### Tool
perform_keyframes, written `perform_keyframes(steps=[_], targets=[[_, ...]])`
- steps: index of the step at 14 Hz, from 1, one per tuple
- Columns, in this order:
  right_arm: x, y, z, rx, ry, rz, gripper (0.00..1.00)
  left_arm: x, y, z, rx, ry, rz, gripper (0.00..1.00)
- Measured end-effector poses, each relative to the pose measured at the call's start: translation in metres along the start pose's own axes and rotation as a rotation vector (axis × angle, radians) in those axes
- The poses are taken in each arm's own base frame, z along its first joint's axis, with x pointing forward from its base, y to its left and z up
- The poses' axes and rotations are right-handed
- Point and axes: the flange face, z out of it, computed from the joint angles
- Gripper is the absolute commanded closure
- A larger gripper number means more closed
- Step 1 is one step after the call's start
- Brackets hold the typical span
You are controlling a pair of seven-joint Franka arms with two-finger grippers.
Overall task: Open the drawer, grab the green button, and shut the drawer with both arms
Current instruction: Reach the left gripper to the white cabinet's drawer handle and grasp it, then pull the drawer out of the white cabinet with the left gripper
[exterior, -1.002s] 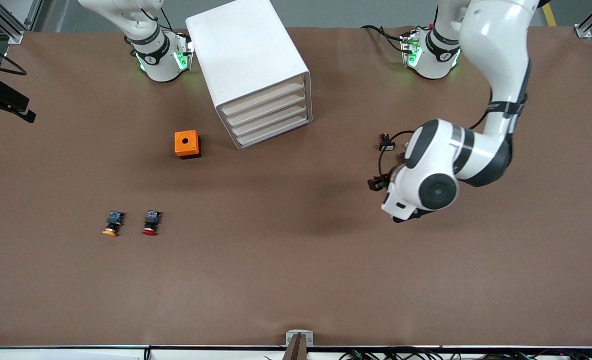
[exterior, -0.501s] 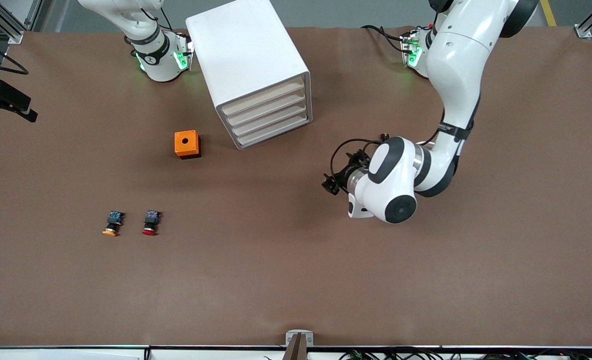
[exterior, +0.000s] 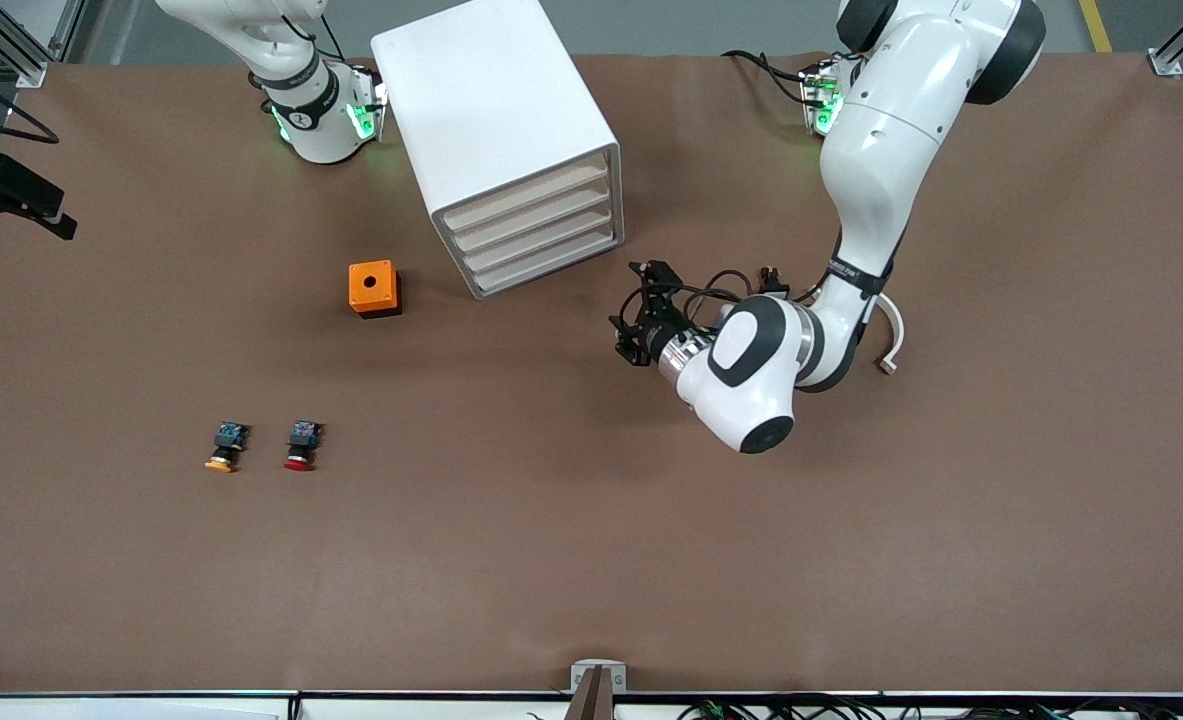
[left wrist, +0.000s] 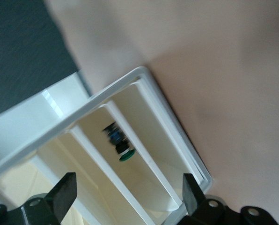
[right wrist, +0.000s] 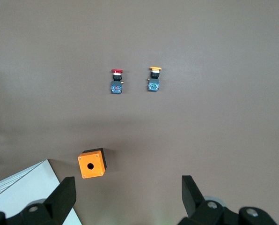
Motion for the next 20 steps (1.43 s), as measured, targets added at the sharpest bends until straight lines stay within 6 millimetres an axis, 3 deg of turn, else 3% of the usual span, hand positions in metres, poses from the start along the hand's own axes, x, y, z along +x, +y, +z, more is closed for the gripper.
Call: perform_keyframes(steps=[3, 7, 9, 17, 20], targets=[[-0.001, 0.000, -0.001, 0.000, 0.002, 0.000, 0.00, 0.014, 0.021, 0.025, 0.096, -0.049, -0.210, 0.02], [-0.001, 0.000, 0.000, -0.001, 0.001, 0.000, 0.00, 0.040, 0.046, 0.064, 0.214, -0.043, -0.371, 0.32], [-0.001, 0.001, 0.000, -0.001, 0.000, 0.001, 0.00, 0.043, 0.048, 0.083, 0.253, -0.023, -0.390, 0.42], [0.001, 0.001, -0.004, -0.001, 0.021, 0.001, 0.00, 0.043, 0.046, 0.152, 0.325, 0.067, -0.422, 0.47], [0.002, 0.001, -0.006, -0.001, 0.032, 0.001, 0.00, 0.039, 0.040, 0.171, 0.353, 0.095, -0.419, 0.55]])
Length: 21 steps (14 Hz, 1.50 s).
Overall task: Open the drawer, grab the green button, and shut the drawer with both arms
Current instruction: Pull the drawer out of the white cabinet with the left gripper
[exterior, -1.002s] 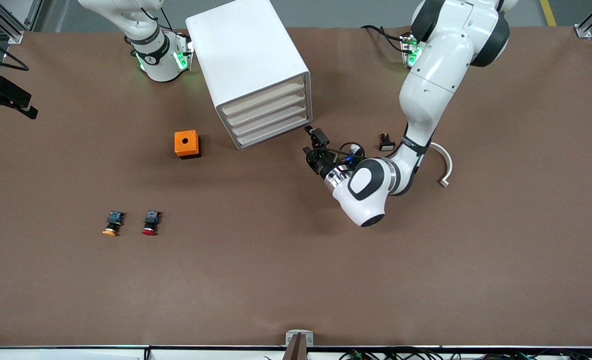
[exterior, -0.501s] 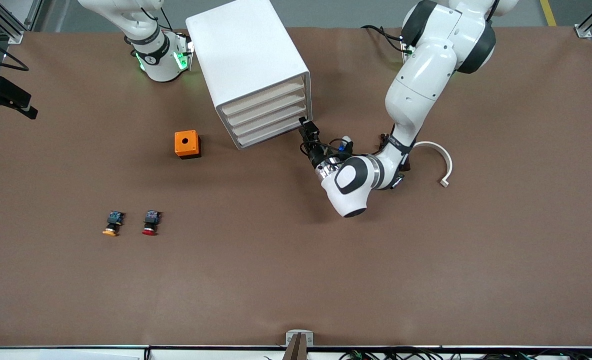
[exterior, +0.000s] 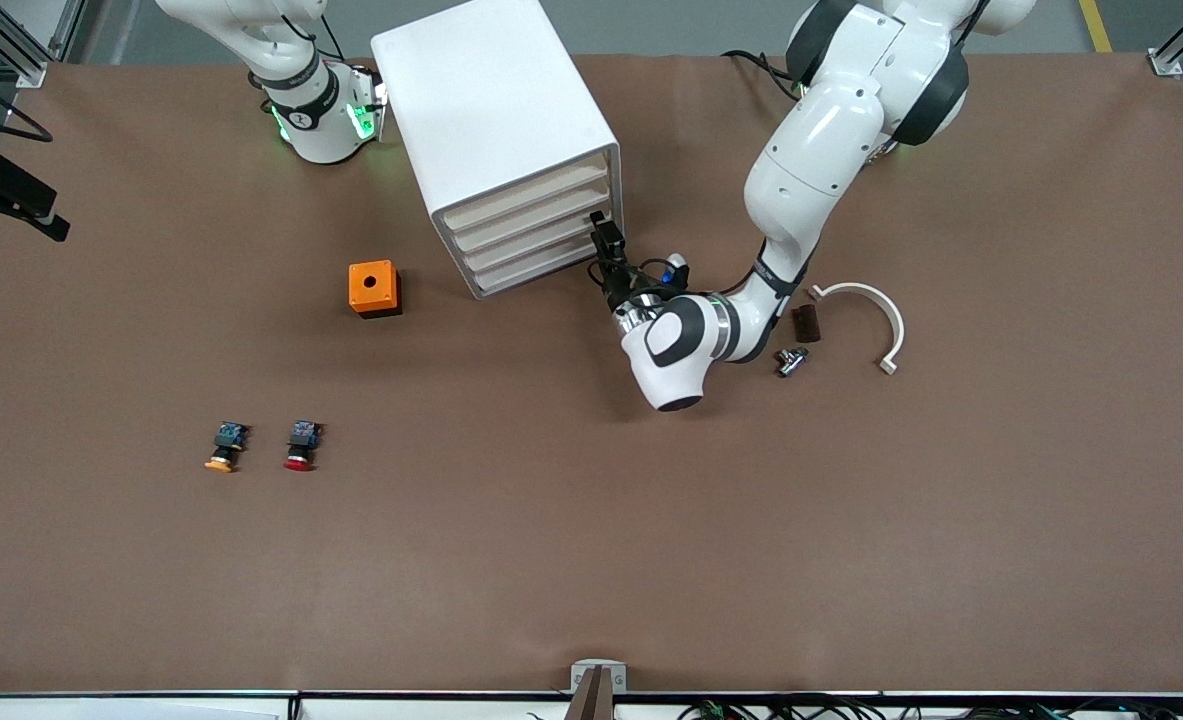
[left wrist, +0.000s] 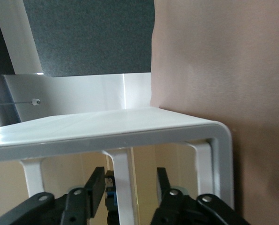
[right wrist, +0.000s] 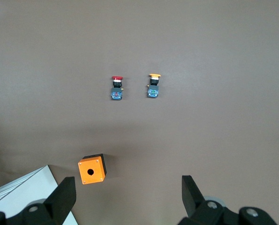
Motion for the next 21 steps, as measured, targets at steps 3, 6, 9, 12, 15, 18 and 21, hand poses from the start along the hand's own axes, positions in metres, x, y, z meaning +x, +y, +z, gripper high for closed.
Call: perform_keyframes(steps=[3, 6, 9, 12, 15, 18, 21], targets=[[0.000, 0.000, -0.001, 0.000, 0.002, 0.000, 0.00, -0.006, -0.003, 0.014, 0.013, 0.019, 0.009, 0.67], [0.000, 0.000, -0.001, 0.000, 0.002, 0.000, 0.00, -0.008, -0.004, 0.019, 0.015, 0.027, 0.010, 0.79], [0.000, 0.000, -0.001, 0.000, 0.002, 0.000, 0.00, -0.009, -0.004, 0.022, 0.015, 0.032, 0.011, 0.89], [0.000, 0.000, -0.001, 0.000, 0.002, 0.000, 0.00, -0.009, -0.004, 0.022, 0.014, 0.032, -0.009, 0.90], [0.000, 0.000, -0.001, 0.000, 0.002, 0.000, 0.00, -0.007, -0.003, 0.018, 0.011, 0.026, -0.019, 0.90], [0.000, 0.000, 0.000, 0.000, 0.001, 0.000, 0.00, -0.001, -0.002, -0.002, 0.016, -0.021, -0.021, 0.89], [0.000, 0.000, 0.000, 0.000, 0.000, 0.000, 0.00, 0.014, 0.001, -0.038, 0.018, -0.094, -0.027, 0.89]])
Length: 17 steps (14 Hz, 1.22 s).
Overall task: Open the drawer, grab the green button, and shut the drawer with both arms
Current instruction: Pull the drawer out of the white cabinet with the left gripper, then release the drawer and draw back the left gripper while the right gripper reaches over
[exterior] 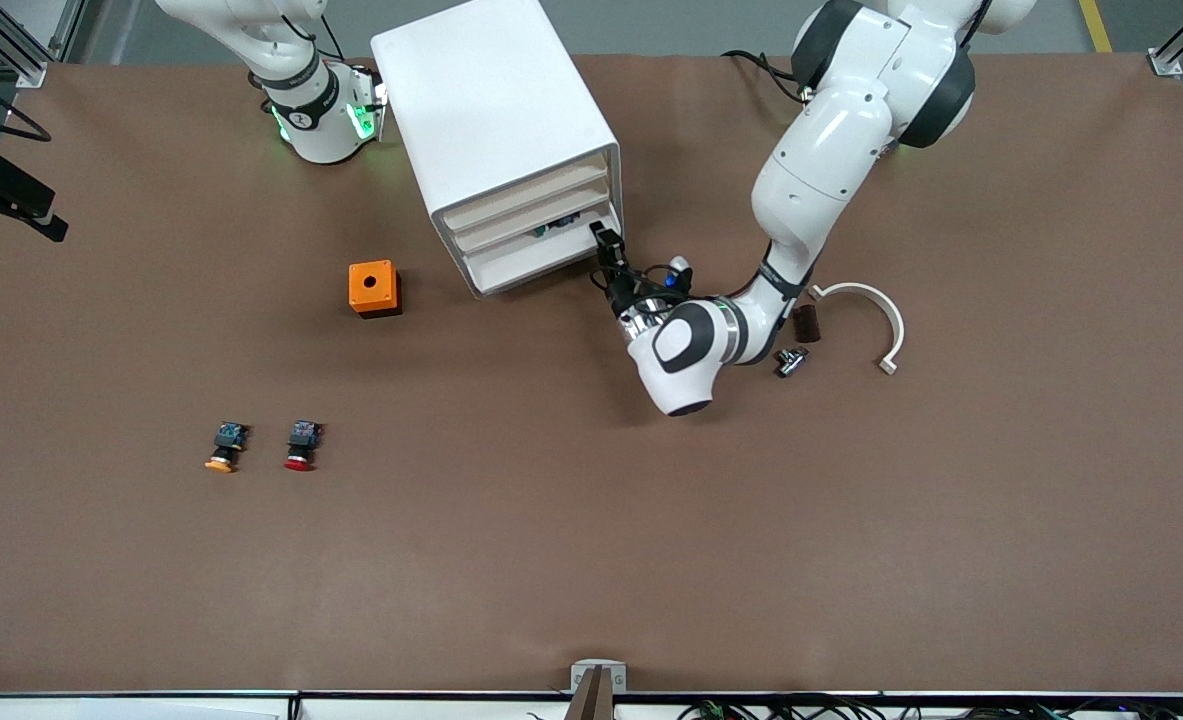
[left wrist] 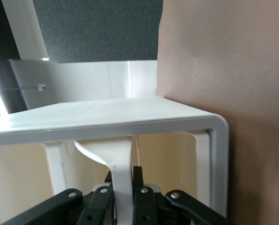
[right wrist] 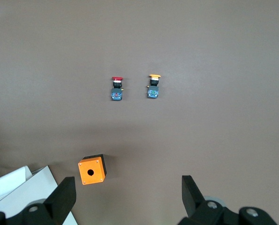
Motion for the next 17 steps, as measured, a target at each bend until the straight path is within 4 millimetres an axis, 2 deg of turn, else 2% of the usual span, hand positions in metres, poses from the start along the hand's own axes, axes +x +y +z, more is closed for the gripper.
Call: perform_keyframes(steps=[5, 8, 9, 11, 13, 16, 17], targets=[[0.001, 0.000, 0.001, 0.000, -0.002, 0.000, 0.00, 0.022, 0.002, -0.057, -0.004, -0.103, -0.002, 0.88], [0.001, 0.000, 0.002, 0.000, -0.005, 0.000, 0.00, 0.028, 0.000, -0.079, -0.015, -0.140, 0.005, 0.87], [0.002, 0.000, 0.005, 0.000, -0.009, 0.000, 0.00, 0.029, 0.000, -0.084, -0.019, -0.149, 0.006, 0.84], [0.006, 0.000, 0.011, 0.000, -0.021, 0.000, 0.00, 0.031, 0.000, -0.090, -0.025, -0.160, 0.007, 0.66], [0.010, 0.000, 0.020, -0.001, -0.037, 0.000, 0.00, 0.030, 0.001, -0.091, -0.034, -0.168, 0.007, 0.34], [0.023, 0.000, 0.043, -0.001, -0.073, 0.001, 0.00, 0.030, 0.000, -0.097, -0.046, -0.180, 0.036, 0.10], [0.028, 0.001, 0.052, -0.002, -0.082, 0.001, 0.00, 0.030, -0.002, -0.102, -0.053, -0.187, 0.068, 0.08]])
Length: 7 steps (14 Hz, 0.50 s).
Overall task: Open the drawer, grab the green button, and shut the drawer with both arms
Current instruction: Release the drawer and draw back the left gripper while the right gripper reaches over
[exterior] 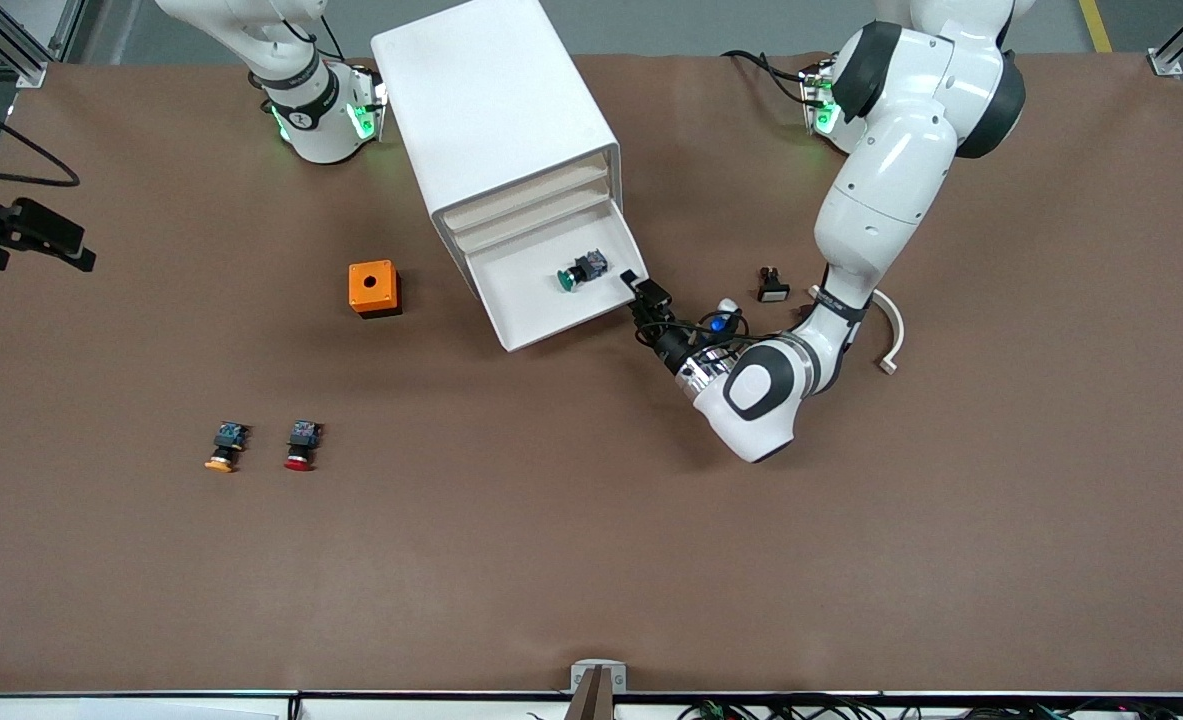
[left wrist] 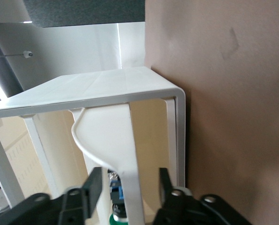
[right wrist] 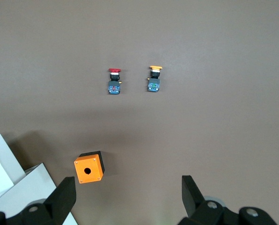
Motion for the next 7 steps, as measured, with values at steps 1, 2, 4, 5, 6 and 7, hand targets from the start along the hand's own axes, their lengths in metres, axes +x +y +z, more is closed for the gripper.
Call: perform_keyframes(steps=[1, 2, 4, 5, 6, 7], targets=[[0.006, 0.000, 0.008, -0.001, -0.010, 0.001, 0.00, -0.001, -0.002, -0.007, -0.006, -0.009, 0.045, 0.05], [0.013, 0.001, 0.018, -0.002, -0.017, 0.003, 0.00, -0.004, -0.007, -0.016, -0.017, -0.022, 0.109, 0.02], [0.026, 0.005, 0.037, -0.005, -0.027, 0.008, 0.00, -0.012, -0.019, -0.037, -0.045, -0.043, 0.275, 0.01], [0.031, 0.006, 0.045, -0.006, -0.035, 0.011, 0.00, -0.018, -0.027, -0.048, -0.064, -0.049, 0.382, 0.01], [0.034, 0.007, 0.050, -0.007, -0.042, 0.012, 0.00, -0.023, -0.036, -0.057, -0.083, -0.052, 0.487, 0.01], [0.035, 0.007, 0.052, -0.007, -0.047, 0.012, 0.00, -0.028, -0.044, -0.066, -0.105, -0.052, 0.591, 0.01]])
